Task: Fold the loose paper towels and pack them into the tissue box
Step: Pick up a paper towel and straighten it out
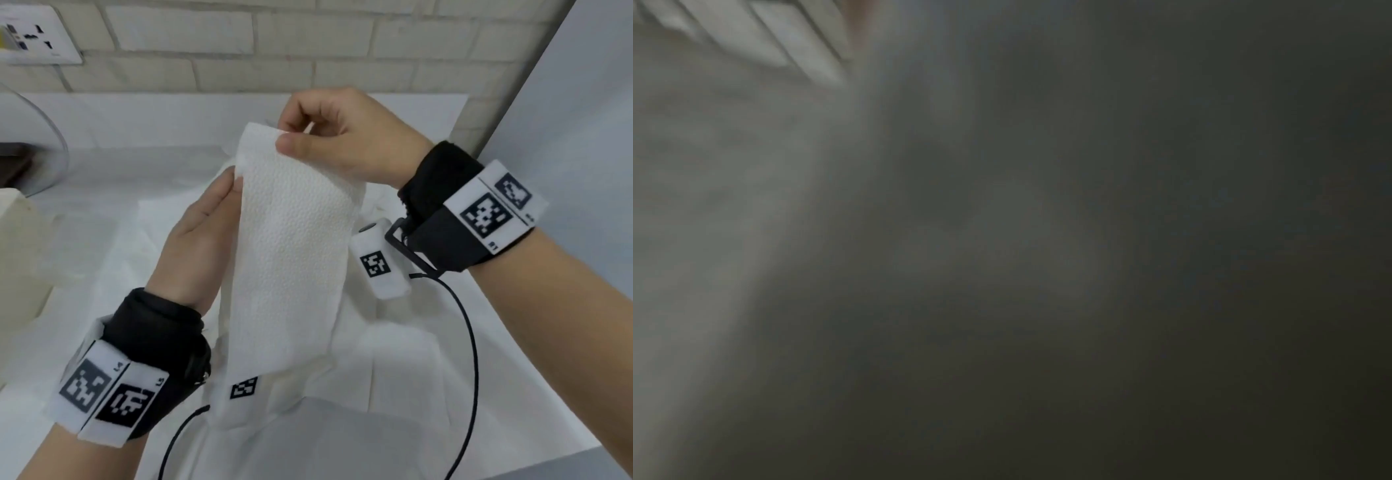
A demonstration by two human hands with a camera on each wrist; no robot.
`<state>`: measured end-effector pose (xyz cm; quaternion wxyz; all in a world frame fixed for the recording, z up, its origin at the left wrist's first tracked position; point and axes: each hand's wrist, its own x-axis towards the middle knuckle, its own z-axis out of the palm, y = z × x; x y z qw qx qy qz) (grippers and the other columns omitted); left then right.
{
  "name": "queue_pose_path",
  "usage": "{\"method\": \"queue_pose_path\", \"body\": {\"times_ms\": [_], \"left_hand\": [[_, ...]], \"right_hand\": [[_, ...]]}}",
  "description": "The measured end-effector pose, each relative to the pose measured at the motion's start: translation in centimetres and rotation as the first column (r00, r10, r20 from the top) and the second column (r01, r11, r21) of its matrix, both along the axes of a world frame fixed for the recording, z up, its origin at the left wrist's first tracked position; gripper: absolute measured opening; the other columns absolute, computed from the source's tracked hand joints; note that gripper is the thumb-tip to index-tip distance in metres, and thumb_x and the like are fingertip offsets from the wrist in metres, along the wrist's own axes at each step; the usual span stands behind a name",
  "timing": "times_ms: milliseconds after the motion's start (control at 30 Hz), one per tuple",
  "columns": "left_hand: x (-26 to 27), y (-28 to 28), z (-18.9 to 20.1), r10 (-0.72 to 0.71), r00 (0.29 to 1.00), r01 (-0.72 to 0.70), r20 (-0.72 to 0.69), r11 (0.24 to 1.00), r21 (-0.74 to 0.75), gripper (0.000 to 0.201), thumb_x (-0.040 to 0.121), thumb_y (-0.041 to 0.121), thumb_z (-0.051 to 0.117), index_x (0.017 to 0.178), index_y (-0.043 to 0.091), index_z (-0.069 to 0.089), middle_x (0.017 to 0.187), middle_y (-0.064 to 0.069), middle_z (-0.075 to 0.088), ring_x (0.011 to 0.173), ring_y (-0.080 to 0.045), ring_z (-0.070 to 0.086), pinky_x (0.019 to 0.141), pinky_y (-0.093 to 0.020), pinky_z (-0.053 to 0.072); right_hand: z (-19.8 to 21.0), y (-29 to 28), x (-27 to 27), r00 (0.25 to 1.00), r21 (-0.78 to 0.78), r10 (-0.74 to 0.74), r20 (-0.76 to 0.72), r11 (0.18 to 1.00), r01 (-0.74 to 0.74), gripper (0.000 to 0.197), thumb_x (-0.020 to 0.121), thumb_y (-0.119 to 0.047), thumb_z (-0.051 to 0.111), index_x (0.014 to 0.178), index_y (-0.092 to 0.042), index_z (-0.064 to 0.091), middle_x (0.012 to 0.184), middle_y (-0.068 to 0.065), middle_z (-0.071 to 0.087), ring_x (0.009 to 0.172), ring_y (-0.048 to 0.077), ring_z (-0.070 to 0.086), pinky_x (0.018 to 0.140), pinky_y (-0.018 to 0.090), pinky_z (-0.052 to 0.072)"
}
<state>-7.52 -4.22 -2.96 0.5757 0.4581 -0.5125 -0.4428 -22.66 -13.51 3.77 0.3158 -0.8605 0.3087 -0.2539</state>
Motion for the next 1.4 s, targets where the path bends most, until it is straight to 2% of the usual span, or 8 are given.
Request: {"method": "queue_pose_path", "body": {"times_ms": [133, 400, 533, 633, 833, 1033, 1167, 1400], "left_hand": [[-0.3, 0.1, -1.0, 0.001, 1.000, -0.002, 0.006, 0.997, 0.083, 0.032, 0.082, 0.057, 0.043, 0.095, 0.043, 0.068, 0.106, 0.013, 0.069, 0.104, -0.009, 0.063, 0.095, -0.034, 0.045], [0.0, -0.4, -2.6, 0.084, 0.990, -0.093, 0.114, 0.993, 0.072, 0.029, 0.074, 0.026, 0.057, 0.103, 0.027, 0.056, 0.106, 0.000, 0.068, 0.096, -0.020, 0.065, 0.085, -0.037, 0.052], [1.5, -0.6, -2.9, 0.184, 0.977, -0.192, 0.106, 0.978, 0.077, 0.034, 0.081, 0.019, 0.058, 0.115, 0.018, 0.053, 0.113, -0.005, 0.064, 0.097, -0.021, 0.062, 0.084, -0.036, 0.049], [2.2, -1.0, -3.2, 0.239, 0.964, -0.250, 0.120, 0.965, 0.082, 0.031, 0.090, 0.010, 0.055, 0.121, 0.015, 0.052, 0.116, -0.006, 0.062, 0.101, -0.023, 0.061, 0.085, -0.035, 0.049], [2.3, -1.1, -3.5, 0.272, 0.950, -0.287, 0.154, 0.954, 0.088, 0.031, 0.093, 0.005, 0.049, 0.122, 0.012, 0.052, 0.113, -0.005, 0.062, 0.096, -0.021, 0.060, 0.082, -0.031, 0.049], [2.5, -1.1, -3.6, 0.284, 0.943, -0.300, 0.171, 0.951, 0.076, 0.027, 0.093, 0.004, 0.049, 0.117, 0.015, 0.052, 0.099, 0.005, 0.062, 0.087, -0.012, 0.059, 0.077, -0.026, 0.048], [2.7, -1.0, -3.6, 0.296, 0.941, -0.312, 0.161, 0.947, 0.081, 0.024, 0.094, 0.004, 0.047, 0.113, 0.019, 0.051, 0.098, 0.006, 0.061, 0.090, -0.016, 0.059, 0.081, -0.030, 0.047], [3.2, -1.2, -3.6, 0.375, 0.915, -0.387, 0.147, 0.920, 0.058, 0.022, 0.094, 0.004, 0.041, 0.100, 0.023, 0.051, 0.089, 0.012, 0.057, 0.078, -0.005, 0.054, 0.069, -0.022, 0.044]], "right_hand": [[-1.2, -0.4, -0.1, 0.996, 0.024, -0.087, 0.008, 0.996, 0.087, 0.019, 0.089, -0.018, 0.060, 0.073, -0.024, 0.052, 0.072, -0.013, 0.052, 0.051, -0.004, 0.043, 0.054, 0.008, 0.034], [-3.5, -1.4, -2.8, 0.955, 0.030, -0.278, -0.105, 0.959, 0.283, 0.017, 0.085, -0.021, 0.064, 0.091, -0.016, 0.049, 0.080, -0.011, 0.050, 0.061, -0.011, 0.049, 0.064, 0.007, 0.039], [-6.4, -1.4, -5.7, 0.682, 0.063, -0.263, -0.682, 0.909, 0.412, 0.031, 0.085, -0.037, 0.062, 0.104, -0.015, 0.050, 0.101, 0.000, 0.053, 0.086, 0.015, 0.050, 0.073, 0.026, 0.039], [-8.6, -0.7, -6.5, 0.523, 0.115, -0.138, -0.841, 0.899, 0.422, 0.050, 0.085, -0.041, 0.061, 0.117, -0.005, 0.051, 0.107, 0.008, 0.059, 0.088, 0.018, 0.049, 0.075, 0.029, 0.037], [-10.8, -0.6, -6.2, 0.713, 0.293, -0.207, -0.670, 0.808, 0.511, 0.032, 0.083, -0.020, 0.066, 0.108, -0.008, 0.049, 0.074, 0.000, 0.058, 0.065, 0.014, 0.057, 0.055, 0.023, 0.043], [-11.3, -0.7, -6.0, 0.661, 0.197, -0.260, -0.704, 0.823, 0.533, 0.019, 0.084, -0.018, 0.065, 0.095, -0.005, 0.058, 0.085, 0.007, 0.058, 0.075, 0.020, 0.054, 0.054, 0.021, 0.040], [-11.4, -1.0, -6.5, 0.730, 0.296, -0.227, -0.645, 0.806, 0.512, 0.021, 0.085, -0.014, 0.064, 0.071, -0.018, 0.048, 0.073, -0.004, 0.050, 0.062, 0.010, 0.050, 0.054, 0.020, 0.041], [-7.2, -1.1, -6.6, 0.867, 0.178, -0.401, -0.297, 0.869, 0.463, 0.022, 0.091, -0.014, 0.055, 0.074, -0.023, 0.043, 0.079, 0.000, 0.058, 0.058, 0.005, 0.059, 0.059, 0.023, 0.045]]}}
